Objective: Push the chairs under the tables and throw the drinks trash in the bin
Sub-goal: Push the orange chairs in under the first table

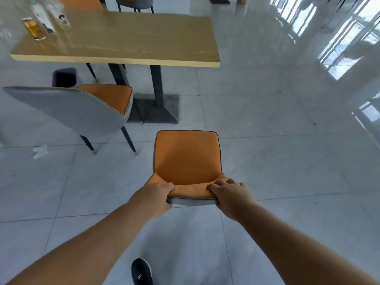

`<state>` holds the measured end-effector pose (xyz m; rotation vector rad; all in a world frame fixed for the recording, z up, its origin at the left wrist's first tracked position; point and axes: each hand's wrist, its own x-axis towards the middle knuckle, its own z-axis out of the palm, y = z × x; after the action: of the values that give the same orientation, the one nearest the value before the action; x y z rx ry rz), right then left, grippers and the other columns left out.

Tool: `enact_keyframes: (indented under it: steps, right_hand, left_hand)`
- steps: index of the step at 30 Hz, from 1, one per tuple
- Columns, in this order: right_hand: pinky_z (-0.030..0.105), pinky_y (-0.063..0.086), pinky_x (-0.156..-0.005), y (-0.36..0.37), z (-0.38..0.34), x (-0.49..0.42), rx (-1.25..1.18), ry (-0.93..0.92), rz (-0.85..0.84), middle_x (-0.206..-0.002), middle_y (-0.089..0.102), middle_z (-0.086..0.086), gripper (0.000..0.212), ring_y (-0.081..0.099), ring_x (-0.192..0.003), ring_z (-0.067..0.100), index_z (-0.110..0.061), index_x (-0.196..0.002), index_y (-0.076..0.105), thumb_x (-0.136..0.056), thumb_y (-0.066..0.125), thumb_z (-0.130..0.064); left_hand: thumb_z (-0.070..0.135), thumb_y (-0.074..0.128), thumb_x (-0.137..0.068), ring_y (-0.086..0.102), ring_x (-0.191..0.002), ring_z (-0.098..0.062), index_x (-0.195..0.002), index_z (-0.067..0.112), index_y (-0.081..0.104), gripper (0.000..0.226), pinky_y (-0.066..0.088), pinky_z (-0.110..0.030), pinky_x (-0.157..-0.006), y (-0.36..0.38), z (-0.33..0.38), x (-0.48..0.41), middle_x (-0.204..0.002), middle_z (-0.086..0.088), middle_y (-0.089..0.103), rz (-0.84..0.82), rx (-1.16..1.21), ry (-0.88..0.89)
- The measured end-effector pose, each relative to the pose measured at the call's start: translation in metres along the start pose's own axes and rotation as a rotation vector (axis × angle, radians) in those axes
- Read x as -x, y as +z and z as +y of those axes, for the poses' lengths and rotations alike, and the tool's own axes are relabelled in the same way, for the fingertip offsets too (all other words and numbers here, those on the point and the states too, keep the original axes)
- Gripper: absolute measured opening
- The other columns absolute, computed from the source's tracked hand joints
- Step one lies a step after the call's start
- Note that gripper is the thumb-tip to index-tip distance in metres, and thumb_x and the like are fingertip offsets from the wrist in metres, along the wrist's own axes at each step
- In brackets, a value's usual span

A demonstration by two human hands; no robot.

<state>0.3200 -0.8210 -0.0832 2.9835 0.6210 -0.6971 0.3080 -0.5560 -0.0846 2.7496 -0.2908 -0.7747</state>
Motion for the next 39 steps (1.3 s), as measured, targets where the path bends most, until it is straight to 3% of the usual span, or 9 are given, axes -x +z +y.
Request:
enact_keyframes:
  steps: [4, 6, 10, 18, 27, 34, 39]
  right_hand:
    - [0.057, 0.051, -0.101, -0.022, -0.031, -0.048, 0.017, -0.013, 0.012, -0.134, 0.061, -0.001, 0.037, 0.056, -0.126, 0.033, -0.035, -0.140, 0.052, -0.104, 0.060, -0.037]
    - [0.056, 0.052, -0.101, -0.035, -0.047, -0.075, 0.015, -0.009, 0.019, -0.134, 0.061, -0.001, 0.038, 0.056, -0.126, 0.032, -0.035, -0.141, 0.052, -0.104, 0.060, -0.038]
    - [0.055, 0.052, -0.101, -0.065, -0.075, -0.133, 0.021, -0.006, 0.021, -0.133, 0.061, 0.000, 0.038, 0.058, -0.123, 0.032, -0.034, -0.141, 0.052, -0.104, 0.060, -0.039]
    - [0.054, 0.054, -0.098, -0.115, -0.084, -0.242, 0.018, -0.014, 0.046, -0.125, 0.063, 0.001, 0.035, 0.060, -0.117, 0.032, -0.032, -0.138, 0.054, -0.104, 0.060, -0.038]
    - [0.055, 0.051, -0.101, -0.166, -0.036, -0.354, 0.017, 0.003, 0.062, -0.129, 0.062, 0.000, 0.036, 0.059, -0.122, 0.032, -0.033, -0.139, 0.053, -0.104, 0.061, -0.037]
    - [0.064, 0.050, -0.102, -0.194, -0.035, -0.401, 0.107, 0.055, -0.001, -0.130, 0.061, 0.003, 0.037, 0.058, -0.123, 0.037, -0.027, -0.139, 0.052, -0.103, 0.058, -0.021]
    - [0.056, 0.050, -0.102, -0.203, -0.053, -0.399, 0.077, 0.045, -0.040, -0.129, 0.062, -0.001, 0.041, 0.058, -0.122, 0.031, -0.031, -0.136, 0.053, -0.098, 0.064, -0.044]
  left_hand:
    - [0.035, 0.063, -0.095, 0.056, -0.083, -0.017, -0.103, 0.034, 0.051, 0.014, 0.043, -0.027, -0.062, -0.032, -0.049, -0.017, -0.099, 0.006, 0.058, 0.021, -0.010, -0.008]
    - [0.035, 0.063, -0.095, 0.058, -0.087, -0.018, -0.107, 0.032, 0.054, 0.015, 0.052, -0.032, -0.071, -0.049, -0.077, -0.030, -0.104, 0.003, 0.061, 0.027, -0.009, -0.008]
    - [0.035, 0.063, -0.095, 0.058, -0.091, -0.017, -0.115, 0.031, 0.057, 0.021, 0.055, -0.035, -0.079, -0.084, -0.130, -0.057, -0.108, 0.004, 0.060, 0.051, 0.007, -0.006]
    - [0.032, 0.067, -0.095, 0.056, -0.092, -0.014, -0.116, 0.035, 0.058, 0.024, 0.051, -0.030, -0.078, -0.146, -0.205, -0.131, -0.110, 0.006, 0.061, 0.118, 0.040, 0.033]
    - [0.033, 0.068, -0.093, 0.051, -0.095, -0.011, -0.126, 0.036, 0.059, 0.034, 0.049, -0.028, -0.080, -0.211, -0.228, -0.238, -0.118, 0.007, 0.060, 0.120, 0.093, 0.029]
    - [0.036, 0.069, -0.095, 0.045, -0.101, -0.009, -0.136, 0.035, 0.057, 0.044, 0.046, -0.028, -0.087, -0.245, -0.239, -0.279, -0.127, 0.006, 0.058, 0.074, 0.095, 0.032]
    - [0.058, 0.073, -0.086, 0.052, -0.120, -0.016, -0.149, 0.038, 0.043, 0.072, 0.048, -0.037, -0.099, -0.263, -0.257, -0.264, -0.140, 0.008, 0.053, -0.066, 0.066, 0.004]
